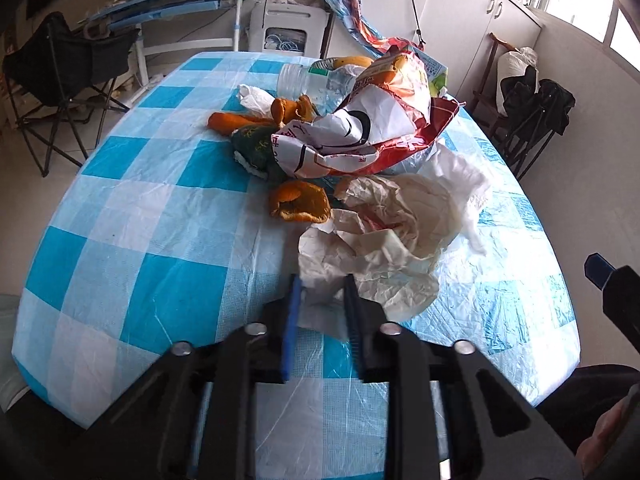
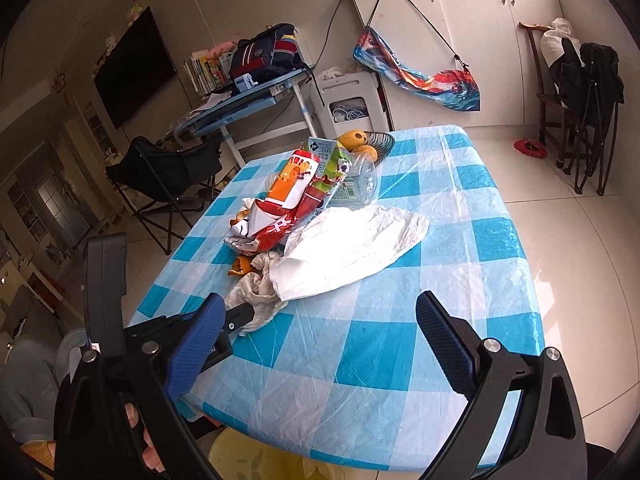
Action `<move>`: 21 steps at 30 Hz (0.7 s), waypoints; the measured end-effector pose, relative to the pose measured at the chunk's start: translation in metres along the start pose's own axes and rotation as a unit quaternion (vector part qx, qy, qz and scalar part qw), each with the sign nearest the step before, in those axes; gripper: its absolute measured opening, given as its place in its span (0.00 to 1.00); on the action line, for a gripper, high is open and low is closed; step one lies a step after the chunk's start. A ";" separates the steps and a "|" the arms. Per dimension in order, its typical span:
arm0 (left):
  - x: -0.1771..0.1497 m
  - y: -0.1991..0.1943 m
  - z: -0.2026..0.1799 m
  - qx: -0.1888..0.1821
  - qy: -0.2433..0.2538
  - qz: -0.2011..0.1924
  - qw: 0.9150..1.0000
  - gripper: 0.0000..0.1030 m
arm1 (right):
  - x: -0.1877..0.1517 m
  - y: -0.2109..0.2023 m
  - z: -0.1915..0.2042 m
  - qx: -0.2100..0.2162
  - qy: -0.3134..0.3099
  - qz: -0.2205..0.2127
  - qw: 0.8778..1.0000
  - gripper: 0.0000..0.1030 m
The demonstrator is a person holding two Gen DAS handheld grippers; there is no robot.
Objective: Collect trash
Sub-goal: 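Reach the left tool to the table and grasp a crumpled white tissue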
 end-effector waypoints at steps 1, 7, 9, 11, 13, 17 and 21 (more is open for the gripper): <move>0.000 -0.002 0.002 -0.008 0.002 -0.004 1.000 0.13 | 0.000 0.000 0.002 0.001 -0.004 -0.001 1.000 0.90; -0.019 -0.033 0.032 -0.003 0.030 0.002 1.000 0.01 | -0.005 0.005 0.018 0.011 -0.024 0.007 1.000 0.90; -0.029 -0.040 0.047 -0.005 0.034 0.018 0.999 0.01 | -0.008 0.008 0.023 0.010 -0.034 0.012 0.999 0.90; -0.039 -0.048 0.059 -0.009 0.034 0.019 0.999 0.03 | -0.010 0.010 0.028 0.008 -0.043 0.014 0.999 0.90; -0.042 -0.054 0.065 -0.018 0.026 0.016 0.999 0.23 | -0.012 0.011 0.030 0.008 -0.044 0.015 0.999 0.90; -0.031 -0.059 0.057 0.014 0.012 -0.029 0.999 0.80 | -0.014 0.015 0.033 0.005 -0.046 0.017 0.999 0.90; -0.011 -0.041 0.026 0.030 0.032 -0.026 0.999 0.85 | -0.015 0.015 0.034 0.001 -0.047 0.014 0.999 0.90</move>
Point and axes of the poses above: each gripper's, at about its wrist camera, not at the fingertips, and y roughly the way its jaws point, z to its left, x to its top, the point moved 1 cm from there along y, roughly the way its jaws point, and after that the axes turned 6 degrees about z, right-handed, at the moved point
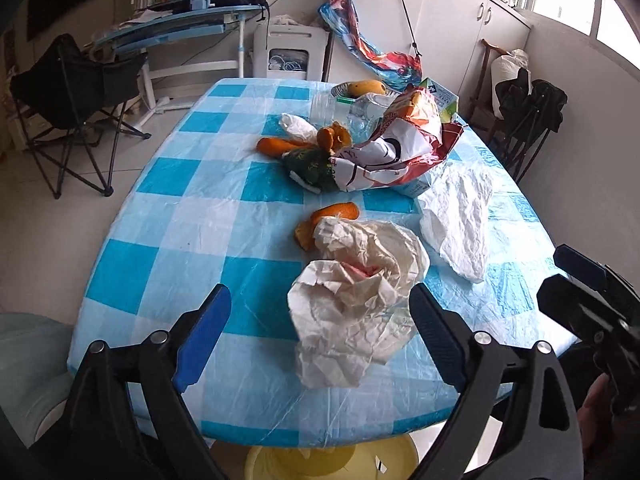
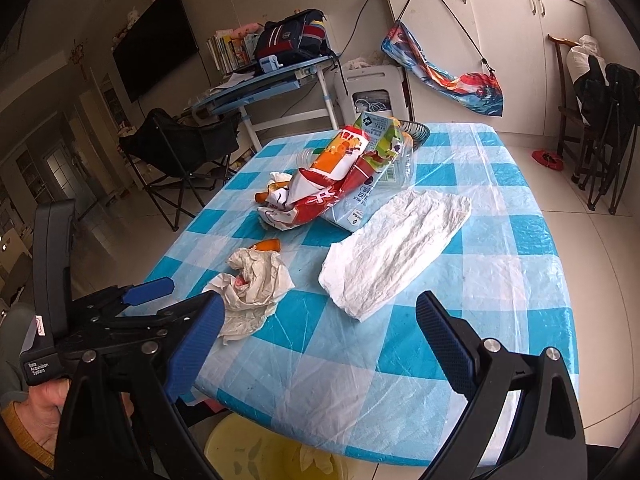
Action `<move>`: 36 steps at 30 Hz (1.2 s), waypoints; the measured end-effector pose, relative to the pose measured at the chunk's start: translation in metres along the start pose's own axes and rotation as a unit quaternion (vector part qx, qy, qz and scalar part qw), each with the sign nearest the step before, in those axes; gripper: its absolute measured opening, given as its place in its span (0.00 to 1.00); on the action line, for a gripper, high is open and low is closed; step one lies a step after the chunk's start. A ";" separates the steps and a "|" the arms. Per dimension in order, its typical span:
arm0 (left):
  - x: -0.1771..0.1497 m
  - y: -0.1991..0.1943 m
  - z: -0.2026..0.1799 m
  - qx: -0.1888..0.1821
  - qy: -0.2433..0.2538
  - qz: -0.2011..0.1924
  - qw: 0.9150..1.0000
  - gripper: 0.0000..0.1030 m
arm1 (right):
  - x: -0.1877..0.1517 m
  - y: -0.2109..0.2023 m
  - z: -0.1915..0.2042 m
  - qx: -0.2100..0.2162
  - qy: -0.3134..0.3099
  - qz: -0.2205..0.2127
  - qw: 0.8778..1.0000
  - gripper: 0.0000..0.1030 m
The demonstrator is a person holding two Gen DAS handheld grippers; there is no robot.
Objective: Collect trash
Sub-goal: 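Reach the left tool to the table and grasp a crumpled white tissue, then grasp an orange peel with the right tool while the left tool holds the tissue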
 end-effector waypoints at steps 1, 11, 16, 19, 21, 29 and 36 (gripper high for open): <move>0.003 0.009 -0.007 0.009 0.009 0.010 1.000 0.85 | 0.000 0.000 0.000 -0.001 0.001 0.000 1.000 0.90; 0.001 -0.015 0.026 -0.033 -0.007 0.006 0.999 0.17 | 0.000 0.007 0.013 0.015 -0.015 0.008 1.000 0.90; -0.006 -0.051 0.091 -0.016 -0.074 -0.054 0.996 0.17 | 0.002 0.027 0.051 0.043 -0.055 0.028 0.997 0.90; -0.009 -0.062 0.116 -0.004 -0.117 -0.086 0.989 0.17 | 0.010 0.049 0.067 0.041 -0.059 0.036 0.997 0.83; -0.012 -0.062 0.128 0.004 -0.139 -0.091 0.986 0.17 | 0.017 0.069 0.071 0.031 -0.047 0.048 0.997 0.77; -0.011 -0.059 0.136 -0.011 -0.155 -0.093 0.984 0.18 | 0.033 0.131 0.077 -0.014 -0.016 0.084 0.996 0.58; -0.015 -0.055 0.134 -0.020 -0.152 -0.087 0.984 0.18 | 0.031 0.130 0.081 -0.021 -0.039 0.093 0.995 0.22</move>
Point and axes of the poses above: each gripper's, at about its wrist camera, not at the fingertips, and y roughly the way its jaws point, z to its left, x to its top, the point moved 1 cm from there along y, roughly the way its jaws point, and after that the axes turned 6 degrees about z, right-handed, at the moved point
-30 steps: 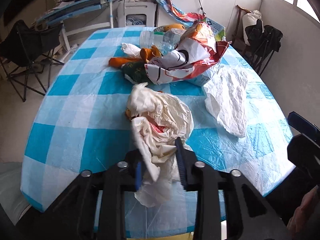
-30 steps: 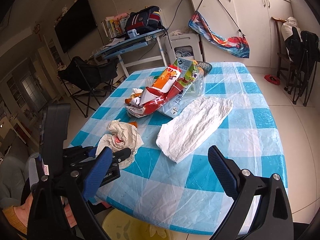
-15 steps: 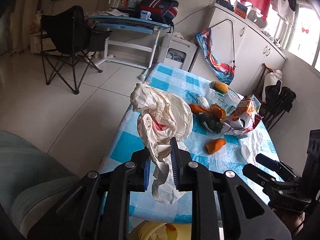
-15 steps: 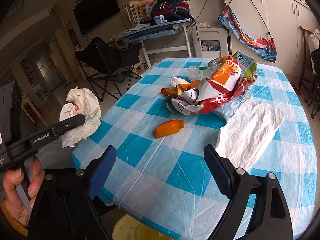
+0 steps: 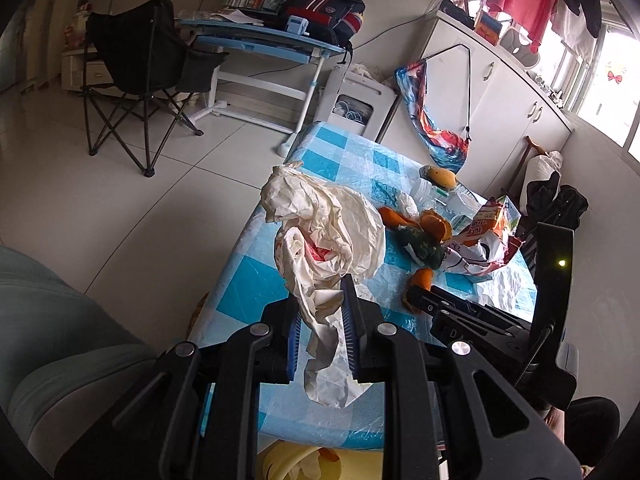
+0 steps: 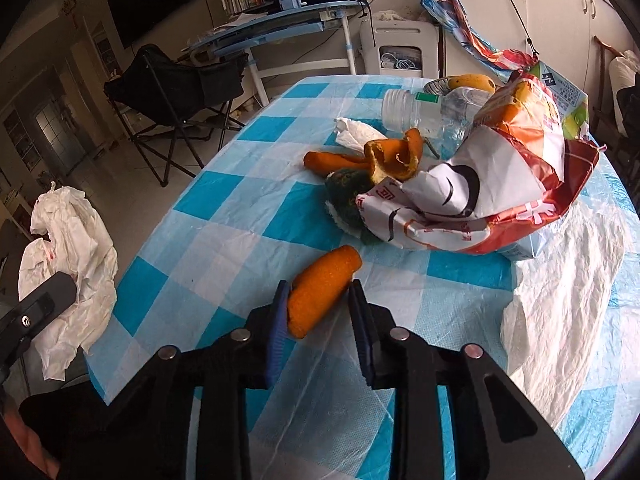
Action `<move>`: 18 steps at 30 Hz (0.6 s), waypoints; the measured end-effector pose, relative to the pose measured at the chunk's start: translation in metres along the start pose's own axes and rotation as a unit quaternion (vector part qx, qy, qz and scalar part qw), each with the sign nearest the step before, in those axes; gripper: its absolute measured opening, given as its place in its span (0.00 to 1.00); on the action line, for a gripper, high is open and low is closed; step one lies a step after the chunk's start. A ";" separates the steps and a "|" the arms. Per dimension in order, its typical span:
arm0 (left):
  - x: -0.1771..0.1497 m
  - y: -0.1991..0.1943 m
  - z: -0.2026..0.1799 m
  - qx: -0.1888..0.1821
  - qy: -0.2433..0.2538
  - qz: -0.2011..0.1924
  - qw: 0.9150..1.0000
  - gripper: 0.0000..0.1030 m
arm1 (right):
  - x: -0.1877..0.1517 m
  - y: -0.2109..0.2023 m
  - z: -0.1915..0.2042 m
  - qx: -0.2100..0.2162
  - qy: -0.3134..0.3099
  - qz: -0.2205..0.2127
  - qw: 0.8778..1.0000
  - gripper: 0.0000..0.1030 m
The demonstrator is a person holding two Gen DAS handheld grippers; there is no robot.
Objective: Collect trash
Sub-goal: 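Grasp an orange peel with the right tool while the left tool holds the tissue, then carry both tools over the yellow bucket and open them, dropping peel and tissue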
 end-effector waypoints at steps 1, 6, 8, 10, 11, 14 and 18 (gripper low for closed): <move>0.000 0.001 -0.001 0.000 0.002 0.002 1.000 0.18 | -0.001 -0.002 -0.002 0.003 -0.001 0.001 1.000 0.19; -0.004 0.005 -0.009 0.002 0.018 0.010 1.000 0.18 | -0.010 -0.025 -0.008 0.015 -0.008 -0.011 1.000 0.13; -0.007 0.005 -0.014 0.002 0.029 0.012 1.000 0.18 | -0.017 -0.040 -0.007 0.027 -0.013 -0.017 0.999 0.13; -0.011 0.004 -0.021 0.008 0.046 0.009 0.999 0.18 | -0.029 -0.056 -0.004 0.040 -0.021 -0.019 0.999 0.13; -0.014 0.002 -0.025 0.011 0.056 0.007 0.998 0.18 | -0.035 -0.064 -0.002 0.046 -0.026 -0.019 0.998 0.13; -0.023 -0.004 -0.037 0.018 0.085 0.003 0.996 0.18 | -0.058 -0.083 0.003 0.066 -0.042 -0.011 0.997 0.13; -0.038 -0.013 -0.043 0.015 0.101 0.010 0.995 0.18 | -0.093 -0.097 0.010 0.083 -0.057 0.014 0.995 0.13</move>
Point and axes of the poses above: each gripper's, at about its wrist camera, not at the fingertips, and y roughly the way its jaws point, z to its left, x to its top, the point moved 1 cm from there along y, roughly the way its jaws point, and after that the axes turned 6 degrees about z, right-handed, at the moved point
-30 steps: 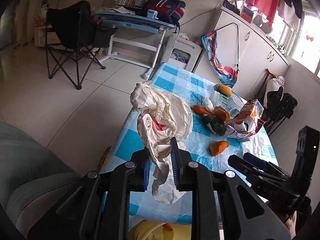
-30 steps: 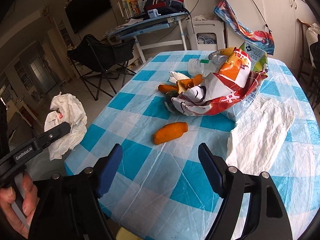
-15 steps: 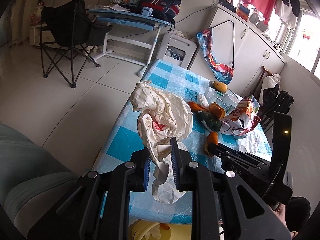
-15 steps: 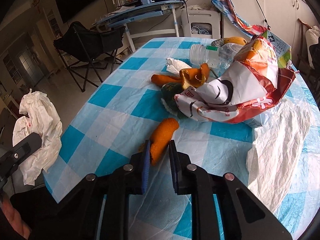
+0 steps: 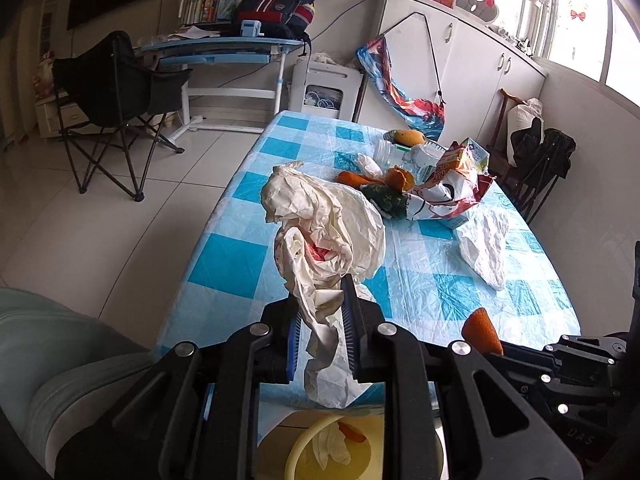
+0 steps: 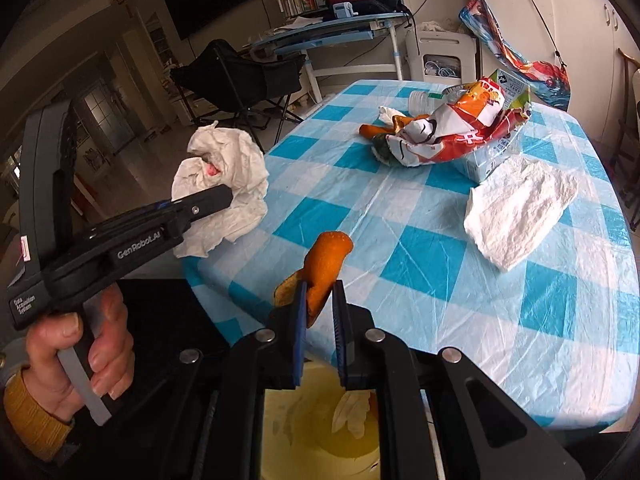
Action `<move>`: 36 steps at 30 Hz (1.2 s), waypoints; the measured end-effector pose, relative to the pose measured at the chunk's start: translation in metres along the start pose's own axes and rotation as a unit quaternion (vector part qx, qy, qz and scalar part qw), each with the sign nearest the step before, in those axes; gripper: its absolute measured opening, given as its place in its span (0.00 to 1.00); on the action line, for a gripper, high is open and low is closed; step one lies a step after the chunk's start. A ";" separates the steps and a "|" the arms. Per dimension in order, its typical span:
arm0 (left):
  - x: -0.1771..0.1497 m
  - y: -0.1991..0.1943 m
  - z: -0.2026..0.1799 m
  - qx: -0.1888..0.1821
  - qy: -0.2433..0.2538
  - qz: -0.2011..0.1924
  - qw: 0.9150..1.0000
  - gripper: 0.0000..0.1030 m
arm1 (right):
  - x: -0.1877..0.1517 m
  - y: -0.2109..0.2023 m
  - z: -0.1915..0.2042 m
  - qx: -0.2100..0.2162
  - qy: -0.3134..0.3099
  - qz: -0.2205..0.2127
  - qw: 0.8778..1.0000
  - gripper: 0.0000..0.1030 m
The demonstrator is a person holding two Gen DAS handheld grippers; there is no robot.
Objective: Collect trash
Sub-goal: 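Carry both tools over the yellow bucket and open them, dropping peel and tissue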
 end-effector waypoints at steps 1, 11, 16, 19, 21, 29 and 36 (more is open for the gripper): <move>-0.004 -0.003 -0.002 0.000 0.005 0.003 1.000 0.18 | -0.008 -0.001 0.002 0.001 -0.001 0.006 1.000 0.13; -0.051 -0.029 -0.025 -0.005 0.036 0.024 0.999 0.18 | -0.047 0.003 0.008 0.009 0.009 0.036 0.999 0.13; -0.061 -0.038 -0.027 -0.003 0.039 0.025 0.999 0.18 | -0.055 -0.001 0.007 0.005 0.016 0.035 0.999 0.27; -0.064 -0.041 -0.028 -0.003 0.040 0.026 0.999 0.18 | -0.059 -0.010 0.002 0.002 0.025 0.021 0.999 0.39; -0.067 -0.044 -0.030 -0.004 0.043 0.029 0.999 0.18 | -0.058 -0.014 -0.001 0.003 0.032 0.010 0.999 0.44; -0.084 -0.046 -0.042 -0.017 0.061 0.059 0.996 0.20 | -0.054 -0.031 -0.009 -0.015 0.050 -0.043 0.998 0.61; -0.095 -0.039 -0.048 -0.013 0.076 0.089 0.993 0.38 | -0.053 -0.045 -0.024 -0.034 0.077 -0.077 0.994 0.67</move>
Point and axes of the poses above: each gripper's, at about its wrist camera, not at the fingertips, and y roughly the way its jaws point, z to its left, x to its top, the point moved 1 cm from there along y, roughly the way its jaws point, and after that the axes turned 6 degrees about z, right-handed, at the moved point
